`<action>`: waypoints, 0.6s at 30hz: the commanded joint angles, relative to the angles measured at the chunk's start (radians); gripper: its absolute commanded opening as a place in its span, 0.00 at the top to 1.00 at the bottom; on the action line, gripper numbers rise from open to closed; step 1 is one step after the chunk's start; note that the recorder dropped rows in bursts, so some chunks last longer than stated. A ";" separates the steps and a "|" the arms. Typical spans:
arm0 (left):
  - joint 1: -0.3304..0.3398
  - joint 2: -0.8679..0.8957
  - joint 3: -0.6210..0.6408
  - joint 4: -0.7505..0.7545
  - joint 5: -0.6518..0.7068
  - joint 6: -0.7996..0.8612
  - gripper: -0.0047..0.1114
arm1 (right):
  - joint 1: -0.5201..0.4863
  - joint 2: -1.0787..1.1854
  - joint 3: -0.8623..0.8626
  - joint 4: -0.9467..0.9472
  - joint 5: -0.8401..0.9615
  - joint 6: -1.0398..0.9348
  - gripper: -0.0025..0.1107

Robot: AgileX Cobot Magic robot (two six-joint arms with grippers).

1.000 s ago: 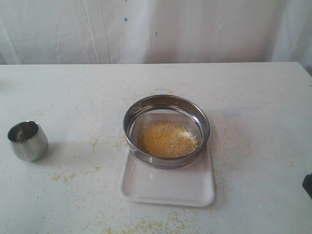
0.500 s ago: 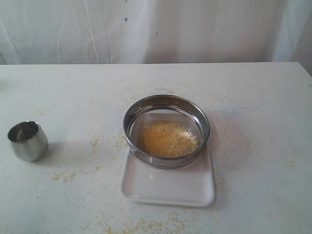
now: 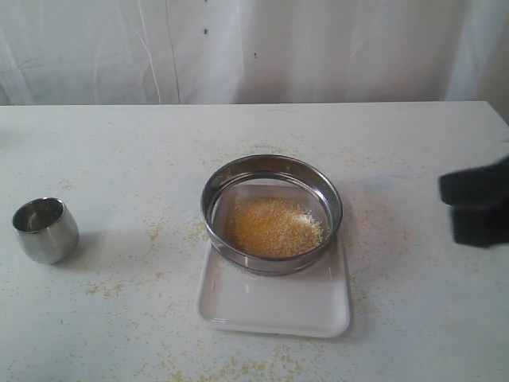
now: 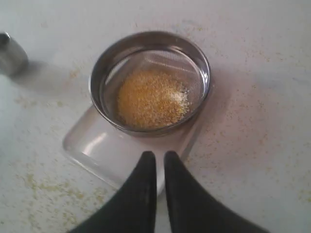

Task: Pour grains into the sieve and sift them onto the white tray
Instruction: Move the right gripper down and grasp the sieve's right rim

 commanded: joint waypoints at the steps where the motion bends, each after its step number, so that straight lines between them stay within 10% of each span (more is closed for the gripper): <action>1: -0.006 -0.005 0.003 -0.009 -0.001 -0.001 0.95 | 0.003 0.377 -0.221 -0.031 0.050 -0.206 0.70; 6: -0.006 -0.005 0.003 -0.009 -0.001 -0.001 0.95 | -0.003 0.704 -0.466 -0.079 0.029 -0.223 0.40; 18: -0.006 -0.005 0.003 -0.009 -0.001 -0.001 0.95 | -0.082 1.264 -0.923 -0.061 0.239 -0.230 0.47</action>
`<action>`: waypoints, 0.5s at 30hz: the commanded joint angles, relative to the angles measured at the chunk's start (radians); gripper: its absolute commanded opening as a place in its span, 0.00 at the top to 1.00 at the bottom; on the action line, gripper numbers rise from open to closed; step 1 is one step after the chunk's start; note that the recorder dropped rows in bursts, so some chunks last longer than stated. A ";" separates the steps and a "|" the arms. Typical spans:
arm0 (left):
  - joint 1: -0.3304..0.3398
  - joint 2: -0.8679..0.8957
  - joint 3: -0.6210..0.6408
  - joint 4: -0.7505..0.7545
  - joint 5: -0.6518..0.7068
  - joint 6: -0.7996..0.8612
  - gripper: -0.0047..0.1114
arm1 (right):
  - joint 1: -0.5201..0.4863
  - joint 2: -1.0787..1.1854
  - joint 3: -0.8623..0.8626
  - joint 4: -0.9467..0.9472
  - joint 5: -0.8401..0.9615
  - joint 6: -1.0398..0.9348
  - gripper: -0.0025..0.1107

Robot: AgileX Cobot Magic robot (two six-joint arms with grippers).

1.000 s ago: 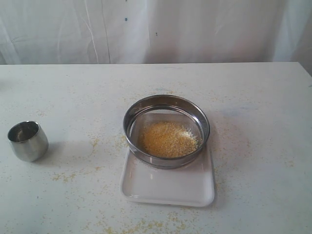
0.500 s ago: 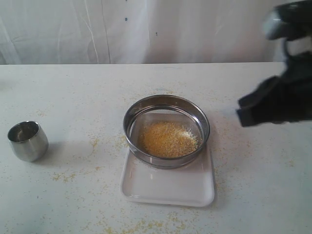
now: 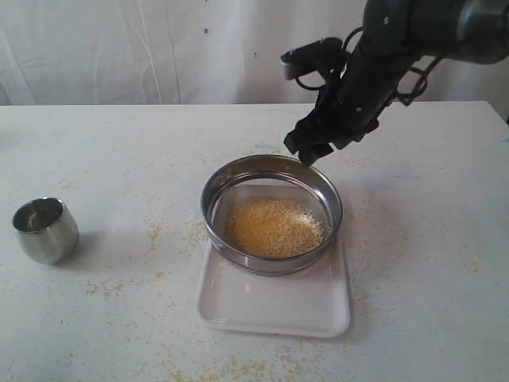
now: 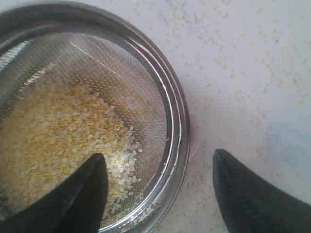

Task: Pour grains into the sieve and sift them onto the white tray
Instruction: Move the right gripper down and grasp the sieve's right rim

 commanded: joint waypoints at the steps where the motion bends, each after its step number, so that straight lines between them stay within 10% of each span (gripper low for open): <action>1: -0.006 -0.005 0.003 -0.009 -0.001 -0.001 0.95 | -0.022 0.122 -0.105 0.013 0.066 -0.013 0.47; 15: -0.006 -0.005 0.003 -0.009 -0.001 -0.001 0.95 | -0.022 0.269 -0.163 0.015 0.058 -0.047 0.58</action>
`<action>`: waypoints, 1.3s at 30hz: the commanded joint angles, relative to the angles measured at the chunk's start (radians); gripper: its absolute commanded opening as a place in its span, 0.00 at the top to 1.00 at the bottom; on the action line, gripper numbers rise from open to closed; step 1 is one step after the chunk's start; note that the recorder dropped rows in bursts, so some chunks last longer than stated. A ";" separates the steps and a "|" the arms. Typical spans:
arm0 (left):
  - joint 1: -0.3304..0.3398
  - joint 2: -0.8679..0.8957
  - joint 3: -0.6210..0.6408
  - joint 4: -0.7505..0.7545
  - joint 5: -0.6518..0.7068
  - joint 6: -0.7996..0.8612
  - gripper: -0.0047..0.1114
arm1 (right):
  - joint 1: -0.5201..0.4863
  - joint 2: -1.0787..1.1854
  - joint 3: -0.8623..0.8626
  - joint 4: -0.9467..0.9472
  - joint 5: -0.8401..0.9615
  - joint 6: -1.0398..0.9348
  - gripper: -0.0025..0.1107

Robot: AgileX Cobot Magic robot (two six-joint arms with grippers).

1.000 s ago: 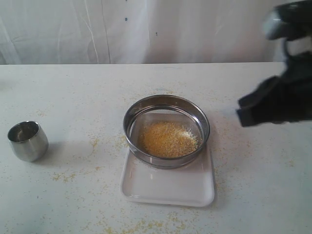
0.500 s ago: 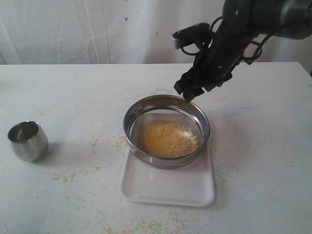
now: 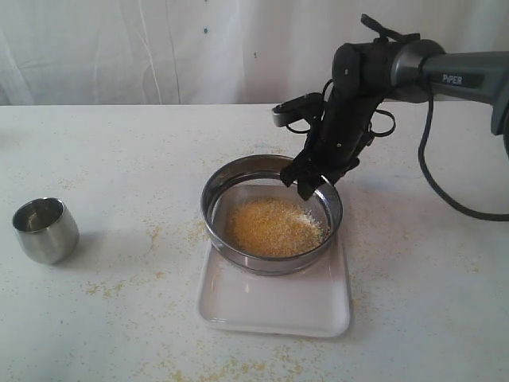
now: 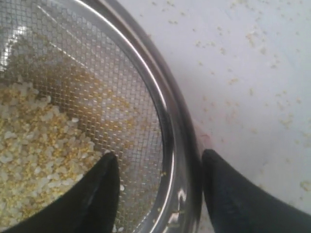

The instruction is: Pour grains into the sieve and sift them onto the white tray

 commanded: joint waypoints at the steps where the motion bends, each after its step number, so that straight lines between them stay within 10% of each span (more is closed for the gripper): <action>1: -0.006 -0.005 0.003 -0.009 -0.001 -0.001 0.95 | -0.006 0.014 -0.008 0.004 -0.003 -0.013 0.60; 16: -0.006 -0.005 0.003 -0.009 -0.001 -0.001 0.95 | -0.006 0.029 -0.008 0.004 -0.006 -0.009 0.94; 39: -0.006 -0.005 0.003 -0.009 -0.001 -0.001 0.95 | -0.002 -0.117 -0.061 0.115 0.271 -0.027 0.98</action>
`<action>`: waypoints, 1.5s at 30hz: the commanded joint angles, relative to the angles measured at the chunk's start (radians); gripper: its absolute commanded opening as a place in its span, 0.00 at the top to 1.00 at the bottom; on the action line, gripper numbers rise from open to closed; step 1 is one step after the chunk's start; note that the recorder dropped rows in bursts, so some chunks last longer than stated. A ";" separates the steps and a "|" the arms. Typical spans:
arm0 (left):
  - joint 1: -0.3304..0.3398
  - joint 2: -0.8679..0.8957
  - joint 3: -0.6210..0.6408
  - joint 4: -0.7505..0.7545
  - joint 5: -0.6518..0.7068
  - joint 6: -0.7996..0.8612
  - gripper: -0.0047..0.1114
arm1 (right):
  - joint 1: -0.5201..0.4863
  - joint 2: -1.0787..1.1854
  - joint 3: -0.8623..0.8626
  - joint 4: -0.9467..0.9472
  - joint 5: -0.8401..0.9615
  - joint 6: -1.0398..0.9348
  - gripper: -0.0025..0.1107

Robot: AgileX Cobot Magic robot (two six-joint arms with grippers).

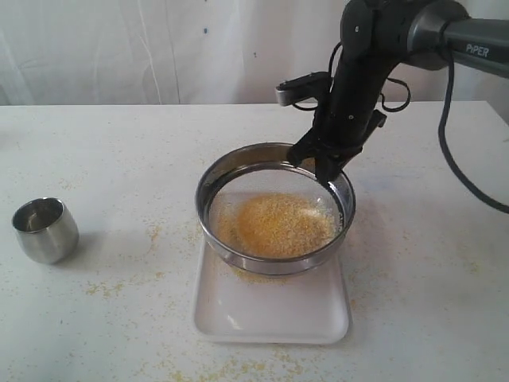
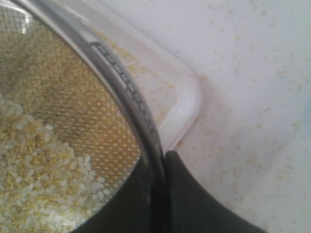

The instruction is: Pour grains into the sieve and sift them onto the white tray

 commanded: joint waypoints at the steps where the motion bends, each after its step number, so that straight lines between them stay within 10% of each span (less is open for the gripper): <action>1: -0.006 -0.005 0.003 -0.009 -0.001 -0.001 0.95 | -0.002 -0.045 0.018 0.079 0.020 -0.048 0.98; 10: -0.006 -0.005 0.003 -0.009 -0.004 -0.001 0.95 | 0.015 -0.071 0.050 -0.076 0.000 0.197 0.98; 12: -0.006 -0.005 0.003 -0.009 -0.004 -0.001 0.95 | 0.038 -0.069 0.074 0.111 0.020 -0.152 0.98; 15: -0.006 -0.005 0.003 -0.009 -0.004 -0.001 0.95 | 0.026 -0.069 0.077 -0.121 -0.031 0.288 0.98; 18: -0.006 -0.005 0.003 -0.009 -0.004 -0.001 0.95 | 0.048 -0.071 0.115 0.113 0.020 -0.190 0.98; 20: -0.006 -0.005 0.003 -0.009 -0.004 -0.001 0.95 | 0.037 -0.071 0.122 -0.162 -0.111 0.332 0.98; 23: -0.006 -0.005 0.003 -0.009 -0.004 -0.001 0.95 | 0.046 -0.051 0.124 0.097 0.020 -0.204 0.98; 25: -0.006 -0.005 0.003 -0.009 -0.004 -0.001 0.95 | 0.028 -0.051 0.124 -0.165 -0.095 0.302 0.98; 27: -0.006 -0.005 0.003 -0.009 -0.004 -0.001 0.95 | 0.028 -0.048 0.124 0.114 0.020 -0.184 0.98; 30: -0.006 -0.005 0.003 -0.009 -0.004 -0.001 0.95 | -0.005 -0.056 0.124 -0.014 -0.092 0.216 0.98; 33: -0.006 -0.005 0.003 -0.009 -0.004 -0.001 0.95 | 0.004 -0.056 0.124 0.232 0.016 -0.235 0.98; 34: -0.006 -0.005 0.003 -0.009 -0.004 -0.001 0.95 | -0.007 -0.061 0.124 0.082 -0.132 0.178 0.98; 37: -0.006 -0.005 0.003 -0.009 -0.004 -0.001 0.95 | 0.013 -0.062 0.122 0.258 0.020 -0.303 0.98; 40: -0.006 -0.005 0.003 -0.009 -0.004 -0.001 0.95 | 0.005 -0.062 0.122 -0.053 -0.076 0.241 0.98; 42: -0.006 -0.005 0.003 -0.009 -0.004 -0.001 0.95 | 0.024 -0.062 0.127 0.218 0.020 -0.271 0.98; 45: -0.006 -0.005 0.003 -0.004 -0.003 -0.001 0.95 | 0.020 -0.079 0.124 0.024 -0.123 0.172 0.98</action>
